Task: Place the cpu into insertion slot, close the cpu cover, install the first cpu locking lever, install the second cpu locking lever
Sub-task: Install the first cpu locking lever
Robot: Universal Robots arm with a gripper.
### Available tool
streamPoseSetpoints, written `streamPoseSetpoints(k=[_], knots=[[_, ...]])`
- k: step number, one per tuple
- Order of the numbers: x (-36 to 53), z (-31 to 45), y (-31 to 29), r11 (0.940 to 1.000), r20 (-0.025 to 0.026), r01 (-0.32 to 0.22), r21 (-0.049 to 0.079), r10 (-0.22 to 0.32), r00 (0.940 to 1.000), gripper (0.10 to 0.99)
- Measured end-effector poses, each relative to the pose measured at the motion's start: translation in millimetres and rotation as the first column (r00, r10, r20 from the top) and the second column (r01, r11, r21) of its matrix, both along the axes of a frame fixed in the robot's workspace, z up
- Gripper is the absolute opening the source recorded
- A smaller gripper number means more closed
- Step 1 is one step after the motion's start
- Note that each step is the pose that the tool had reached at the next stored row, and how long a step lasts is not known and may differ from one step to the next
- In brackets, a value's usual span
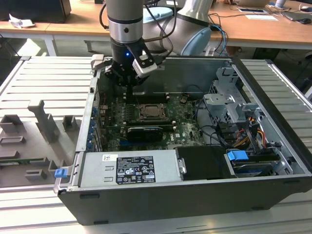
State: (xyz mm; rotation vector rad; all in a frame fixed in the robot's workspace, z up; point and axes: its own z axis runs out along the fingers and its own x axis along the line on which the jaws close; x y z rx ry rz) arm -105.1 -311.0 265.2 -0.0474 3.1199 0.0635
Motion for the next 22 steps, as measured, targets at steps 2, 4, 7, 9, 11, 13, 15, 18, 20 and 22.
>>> streamPoseSetpoints(k=[2, 4, 7, 9, 11, 13, 15, 18, 20, 22], knots=[[-0.9, -2.7, 4.9, 1.0000, 0.0002, 0.000, 0.000, 0.000, 1.0000, 0.106], [-1.0, -4.3, 12.4, 1.0000, 0.0003, 0.000, 0.000, 0.000, 1.0000, 0.106], [-1.0, -5.6, 17.1, 1.0000, 0.0002, 0.000, 0.000, 0.000, 1.0000, 0.106], [-1.0, -6.1, 18.2, 1.0000, 0.0003, 0.000, 0.000, 0.000, 1.0000, 0.106], [1.2, -6.4, 20.0, 1.0000, 0.0003, 0.000, 0.000, 0.000, 1.0000, 0.106], [3.1, -7.0, 20.9, 1.0000, 0.0003, 0.000, 0.000, 0.000, 1.0000, 0.106], [5.4, -7.3, 21.0, 1.0000, 0.0002, 0.000, 0.000, 0.000, 1.0000, 0.106], [6.9, -7.8, 21.0, 1.0000, 0.0001, 0.000, 0.000, 0.000, 1.0000, 0.106], [7.4, -7.9, 21.0, 1.0000, 0.0001, 0.000, 0.000, 0.000, 1.0000, 0.106], [7.8, -8.0, 21.0, 1.0000, 0.0002, 0.000, 0.000, 0.000, 1.0000, 0.106]])
